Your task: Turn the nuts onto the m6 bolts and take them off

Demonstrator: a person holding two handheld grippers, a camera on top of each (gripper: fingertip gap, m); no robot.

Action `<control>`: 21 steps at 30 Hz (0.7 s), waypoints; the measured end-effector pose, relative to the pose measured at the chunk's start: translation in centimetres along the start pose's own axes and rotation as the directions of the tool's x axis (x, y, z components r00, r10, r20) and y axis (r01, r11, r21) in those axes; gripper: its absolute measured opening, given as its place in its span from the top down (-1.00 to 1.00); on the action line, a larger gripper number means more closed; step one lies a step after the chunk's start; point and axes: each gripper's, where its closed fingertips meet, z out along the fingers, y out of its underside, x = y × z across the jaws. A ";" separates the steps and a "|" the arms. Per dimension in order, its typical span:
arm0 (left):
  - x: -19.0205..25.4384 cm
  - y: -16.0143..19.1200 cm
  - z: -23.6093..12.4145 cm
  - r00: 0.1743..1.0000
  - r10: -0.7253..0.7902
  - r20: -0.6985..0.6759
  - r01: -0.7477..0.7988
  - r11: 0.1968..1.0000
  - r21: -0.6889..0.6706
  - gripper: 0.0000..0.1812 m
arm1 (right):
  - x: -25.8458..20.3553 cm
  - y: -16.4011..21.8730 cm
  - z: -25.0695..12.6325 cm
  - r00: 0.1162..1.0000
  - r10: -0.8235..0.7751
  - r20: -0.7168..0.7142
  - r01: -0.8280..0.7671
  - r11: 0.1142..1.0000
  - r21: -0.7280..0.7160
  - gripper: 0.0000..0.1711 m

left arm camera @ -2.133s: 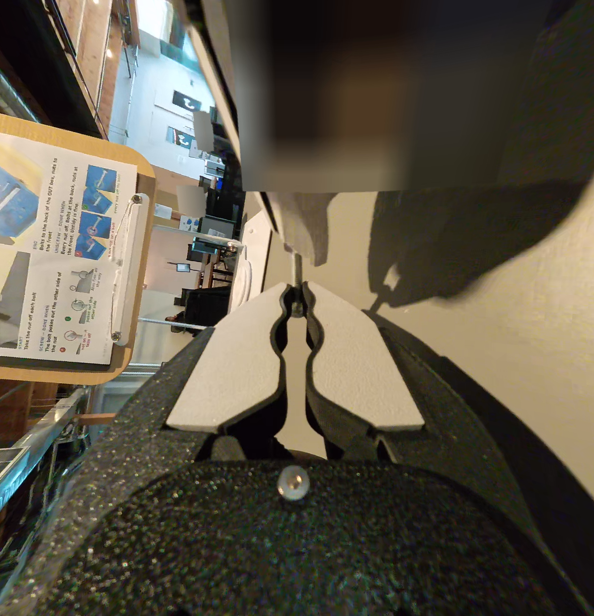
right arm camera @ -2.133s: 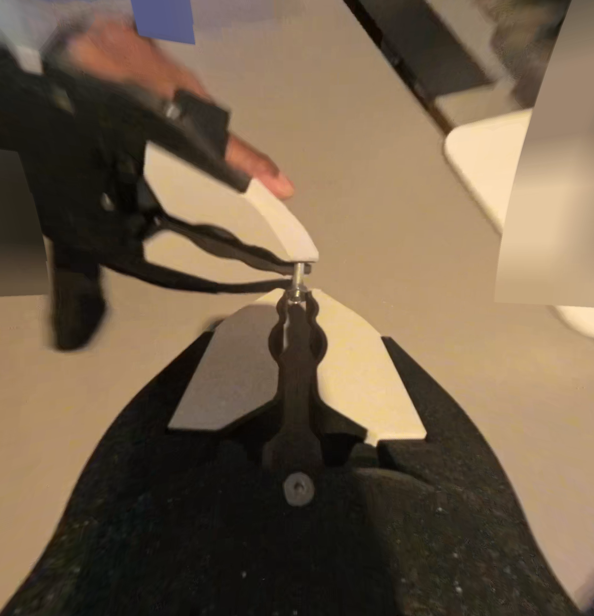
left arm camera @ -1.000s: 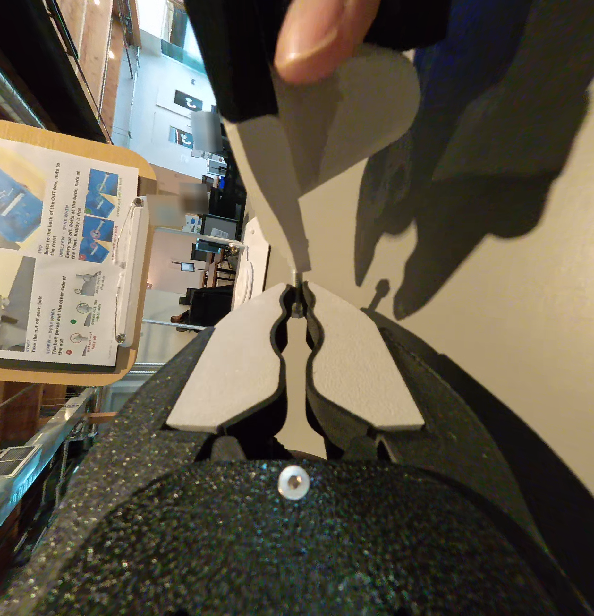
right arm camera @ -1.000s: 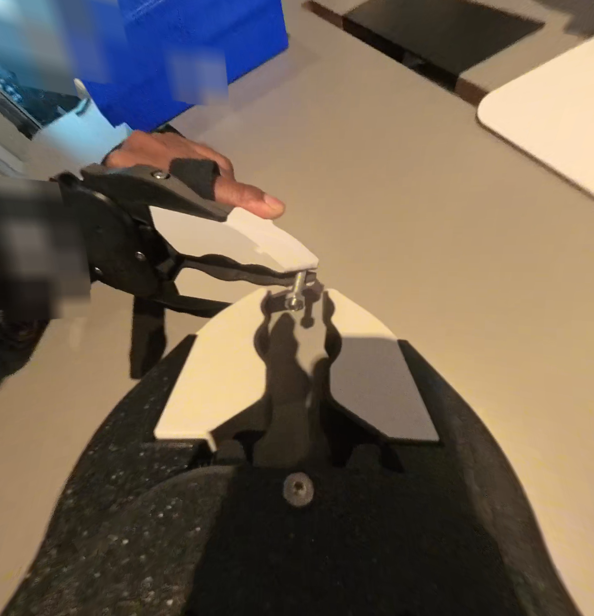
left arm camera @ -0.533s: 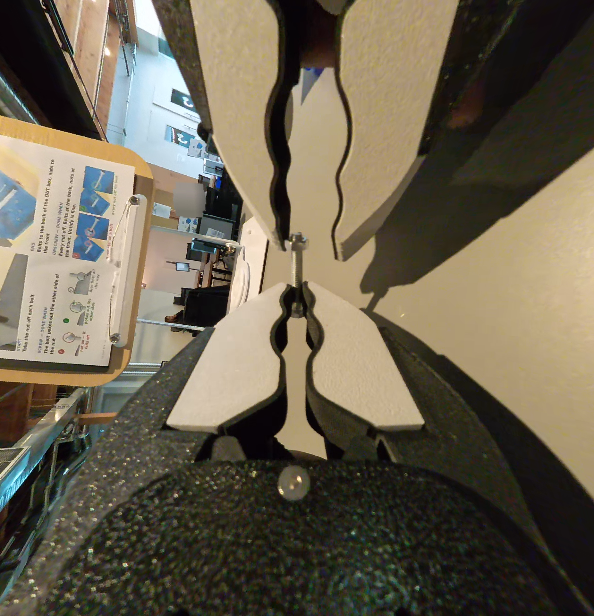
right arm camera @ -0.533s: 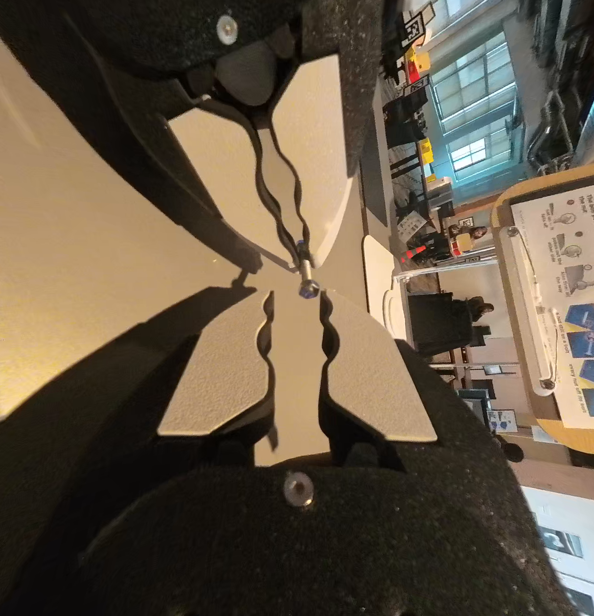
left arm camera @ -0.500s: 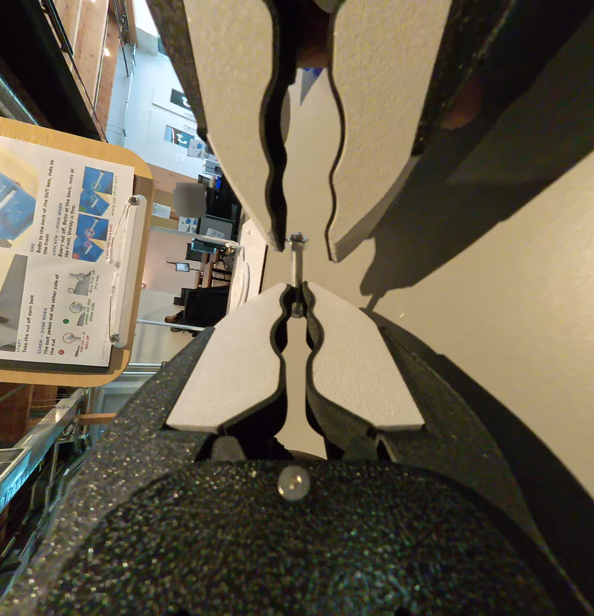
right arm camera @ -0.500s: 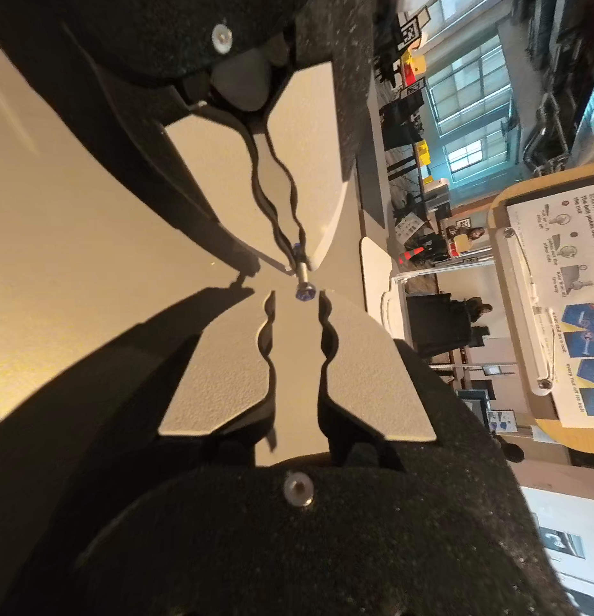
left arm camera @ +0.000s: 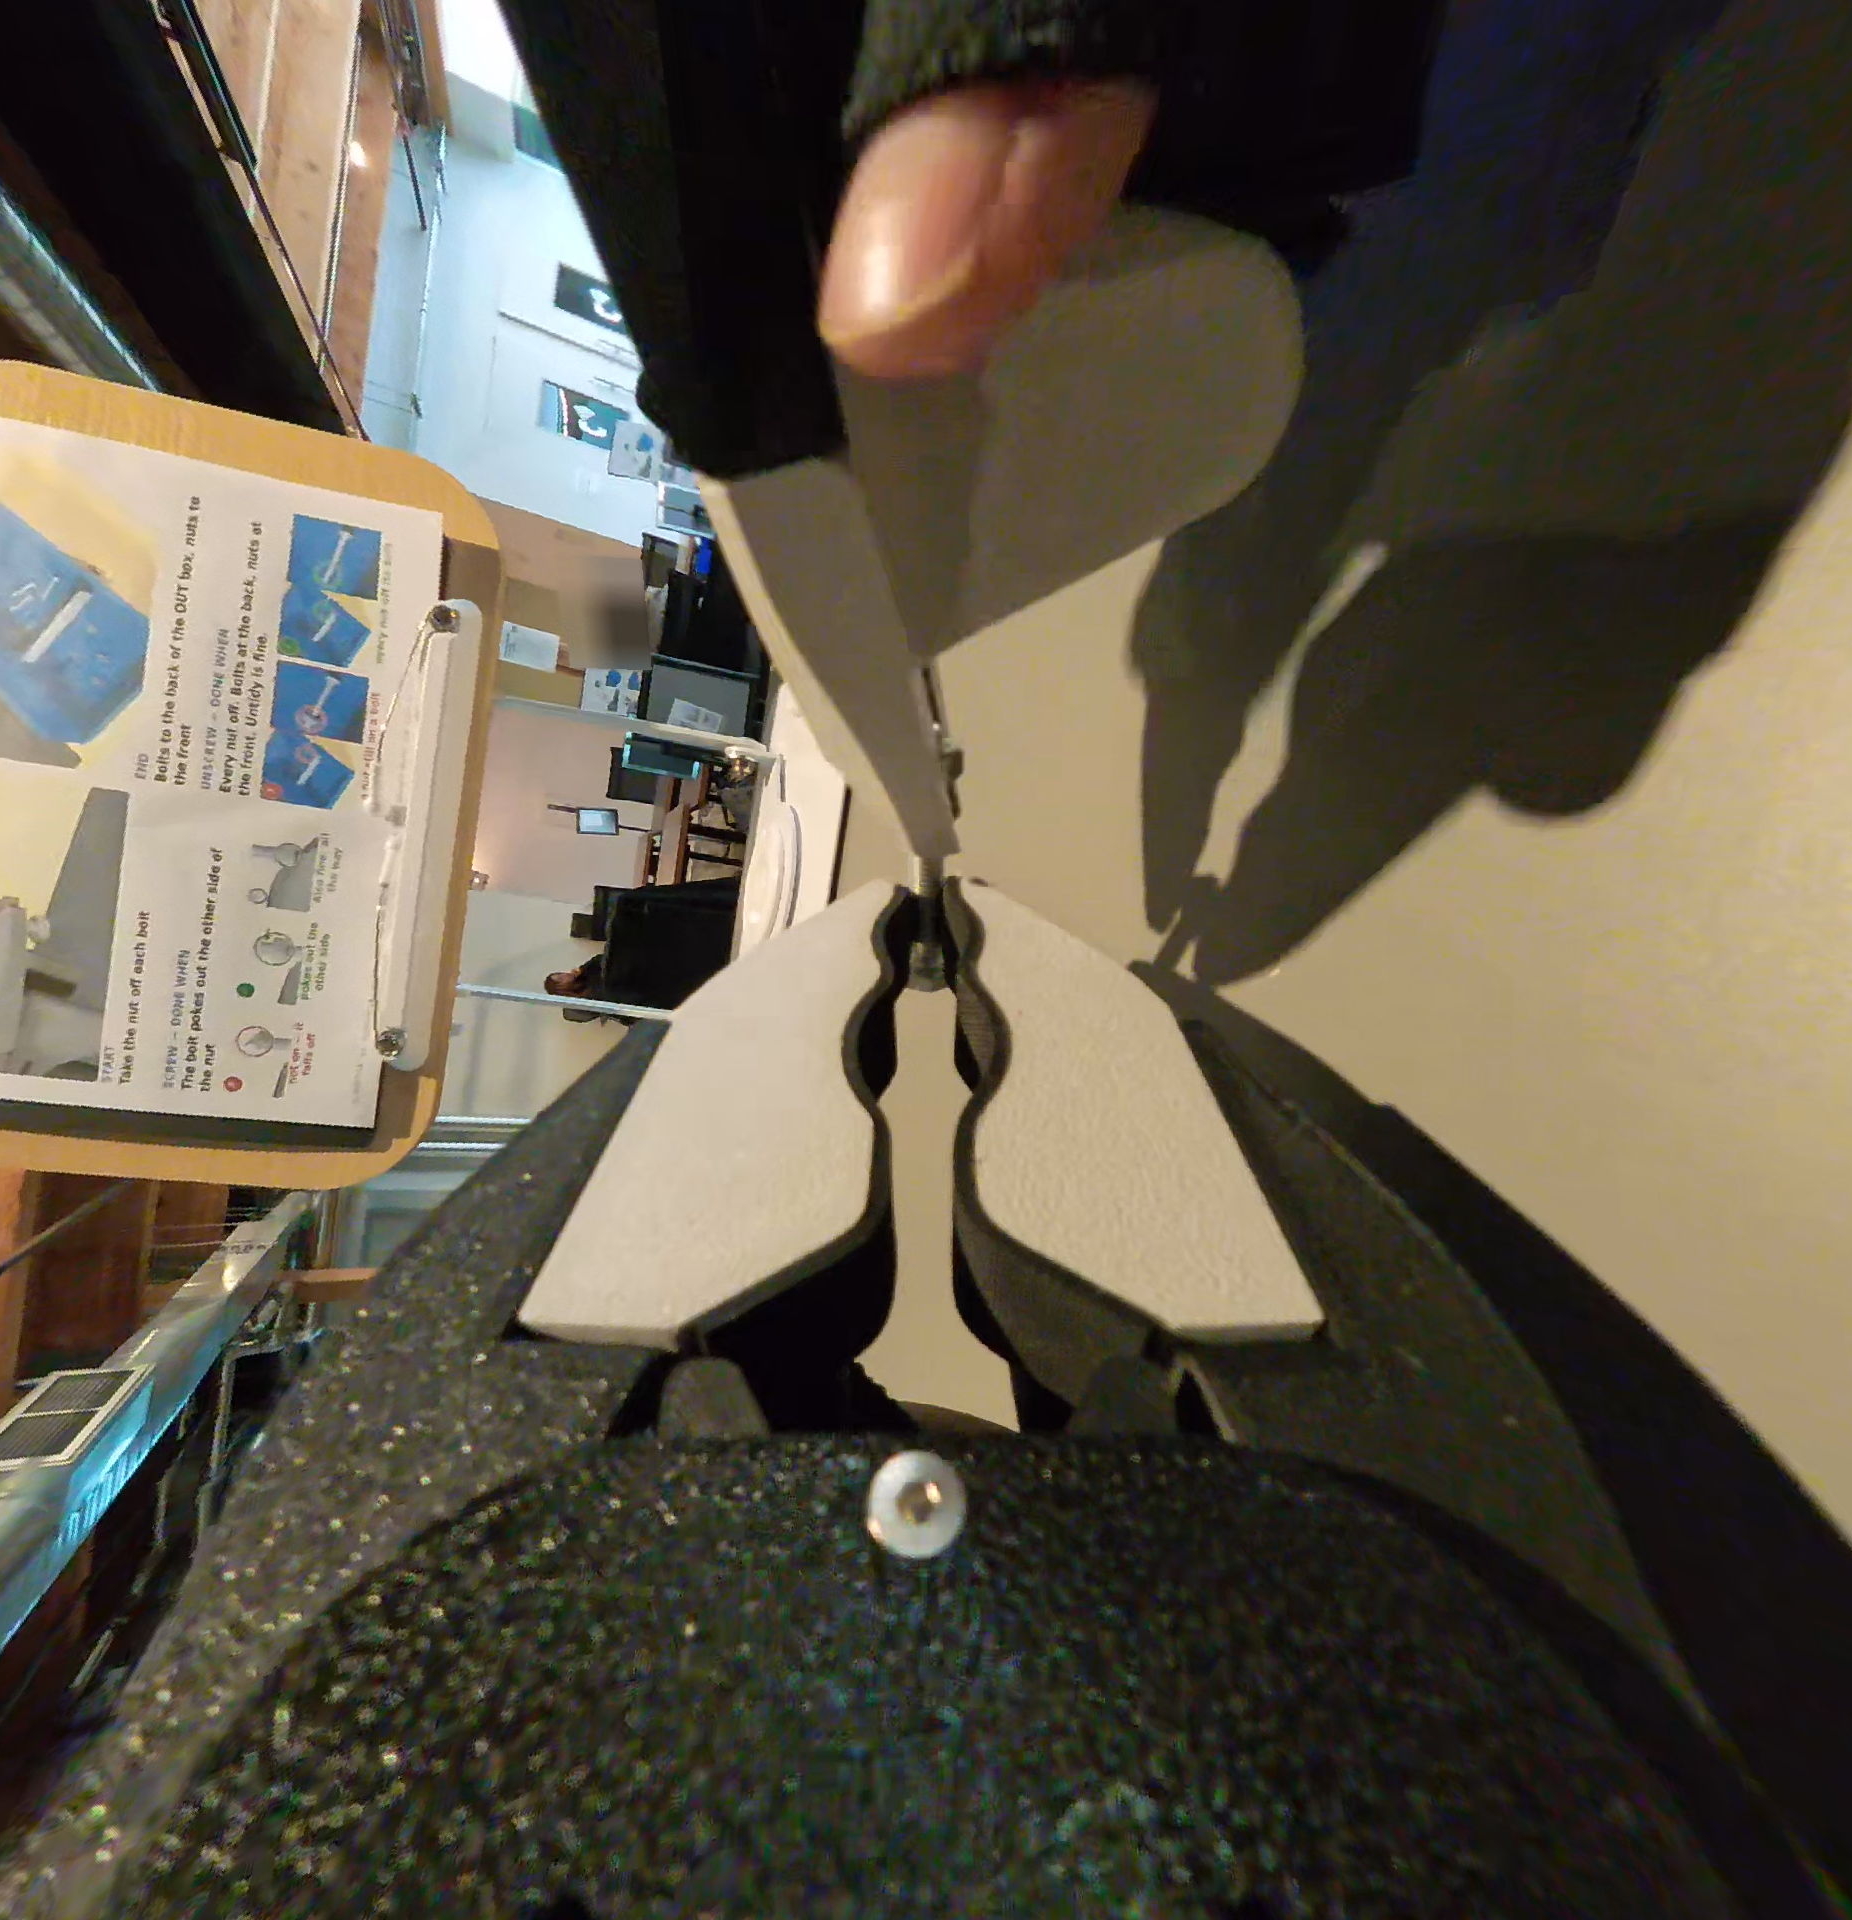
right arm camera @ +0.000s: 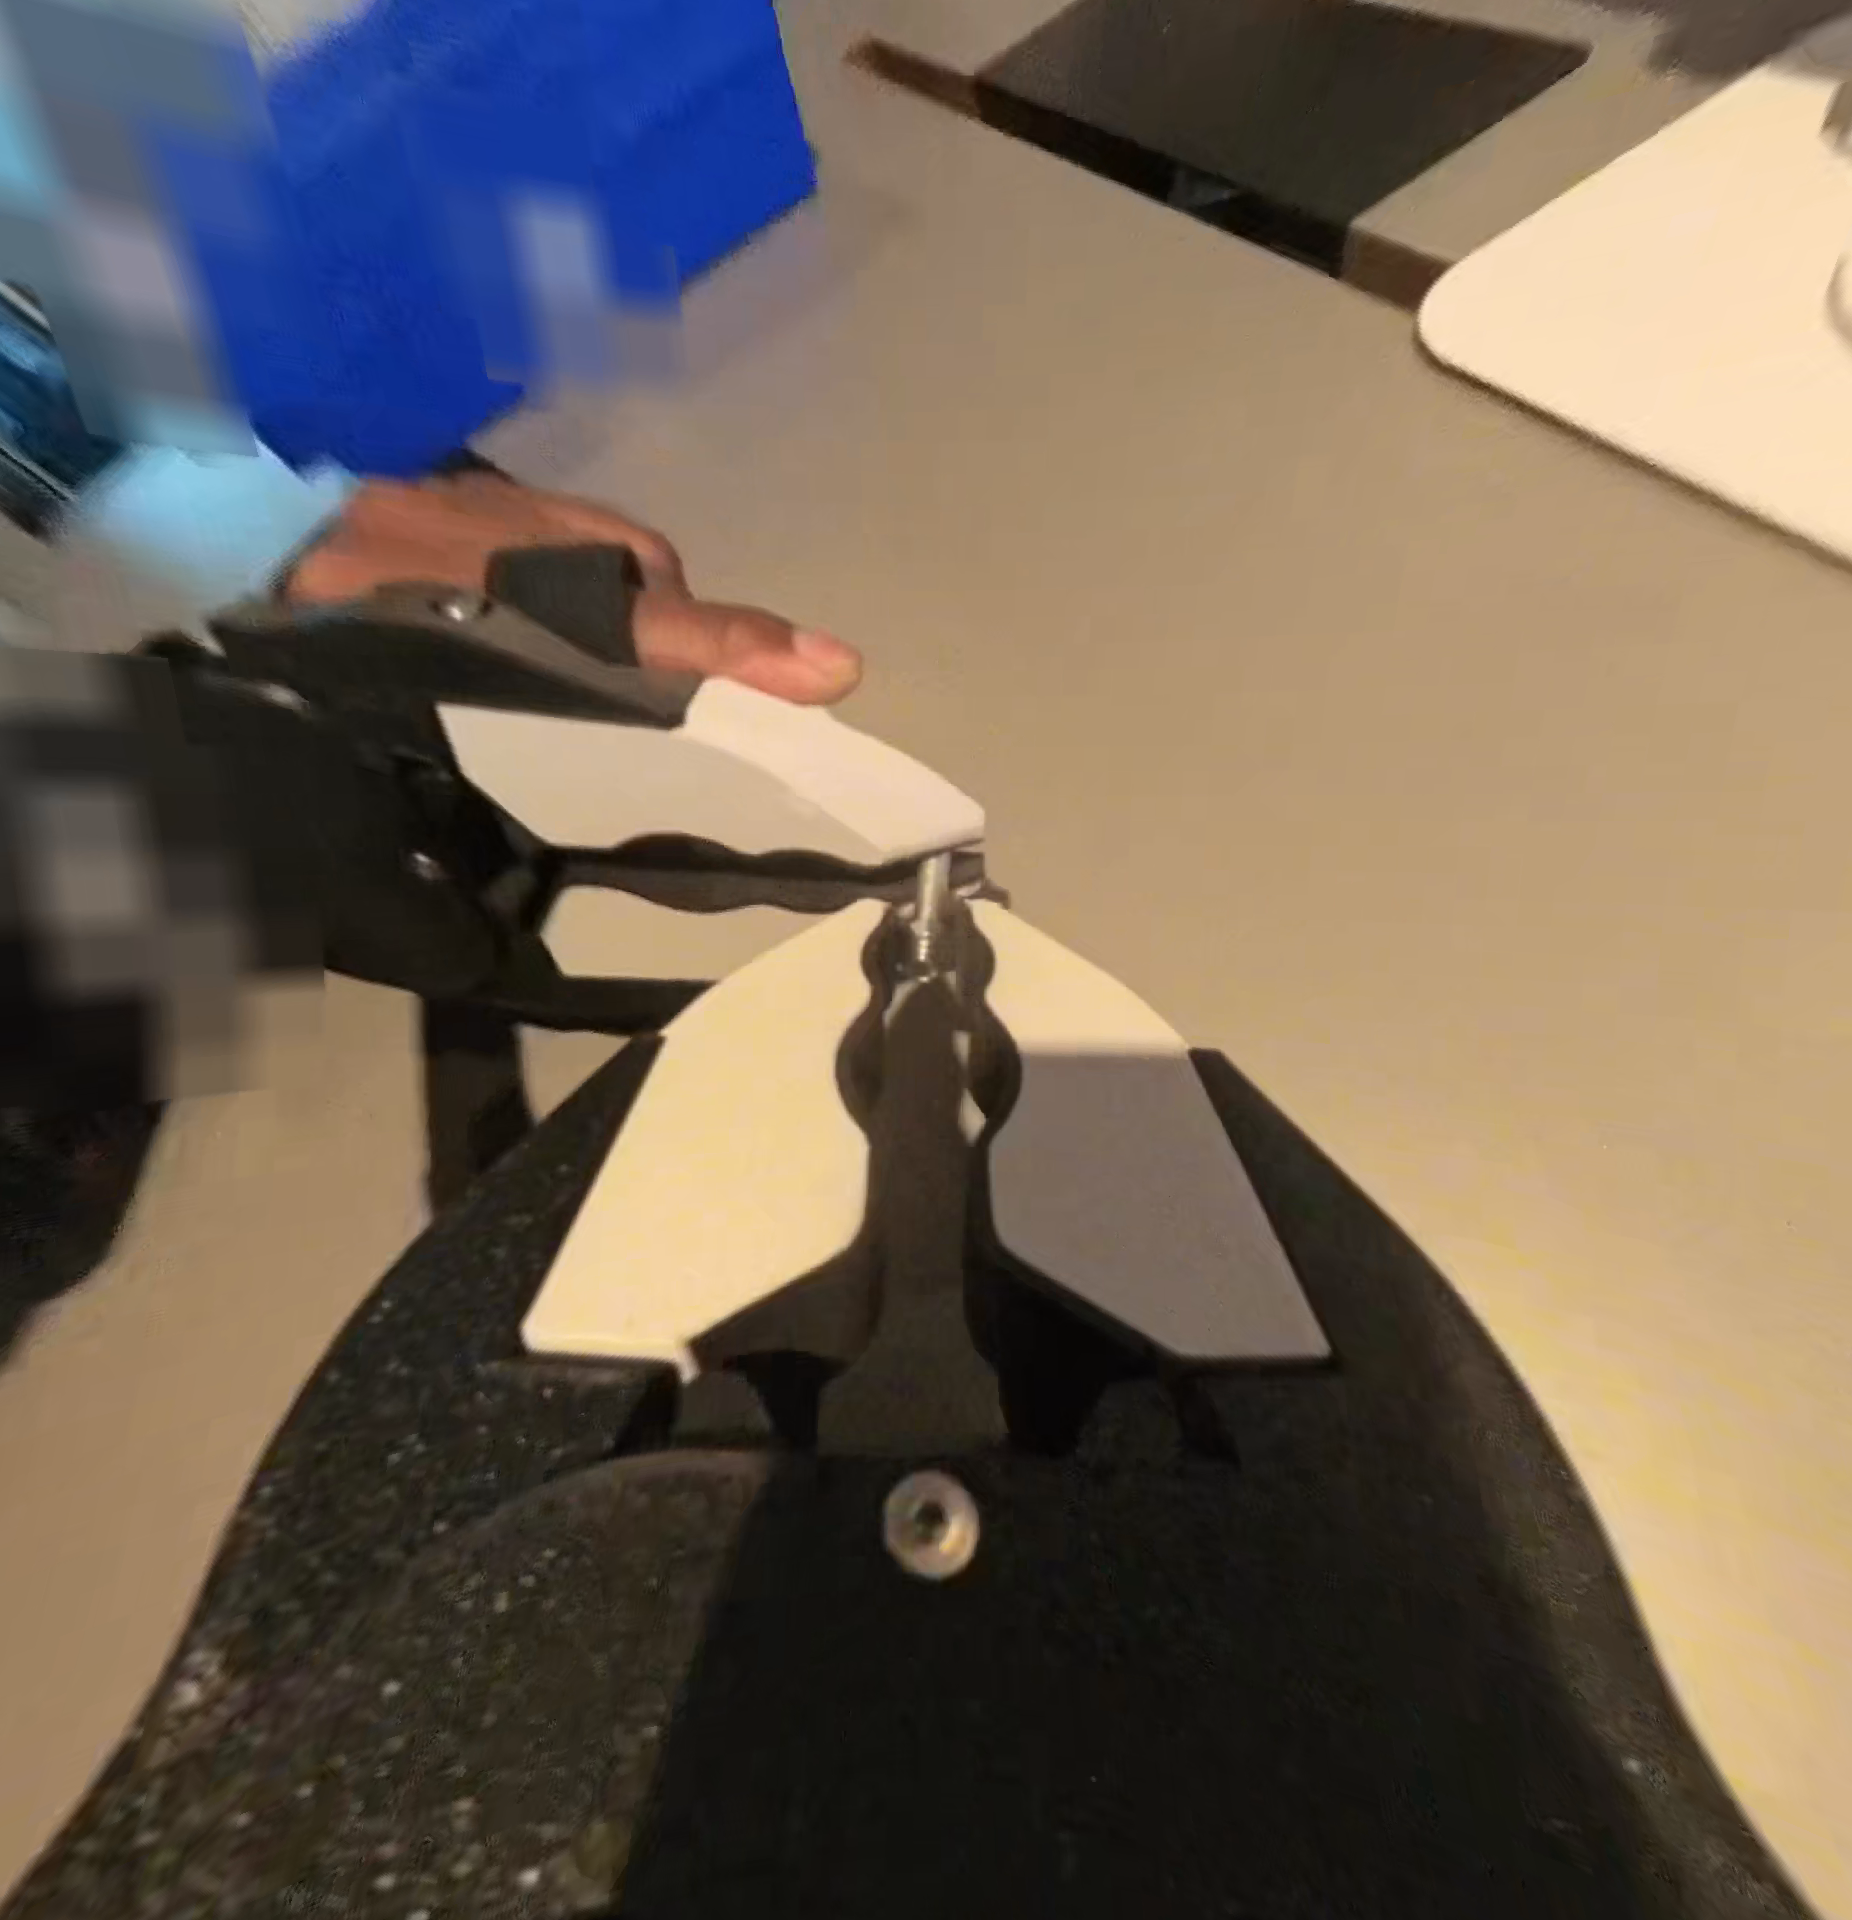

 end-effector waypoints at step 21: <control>0.4 0.1 0.1 0.999 -0.034 -0.029 0.034 0.999 0.004 0.94 | 0.5 0.1 -0.6 0.413 -0.859 -0.303 0.870 0.471 -0.148 0.87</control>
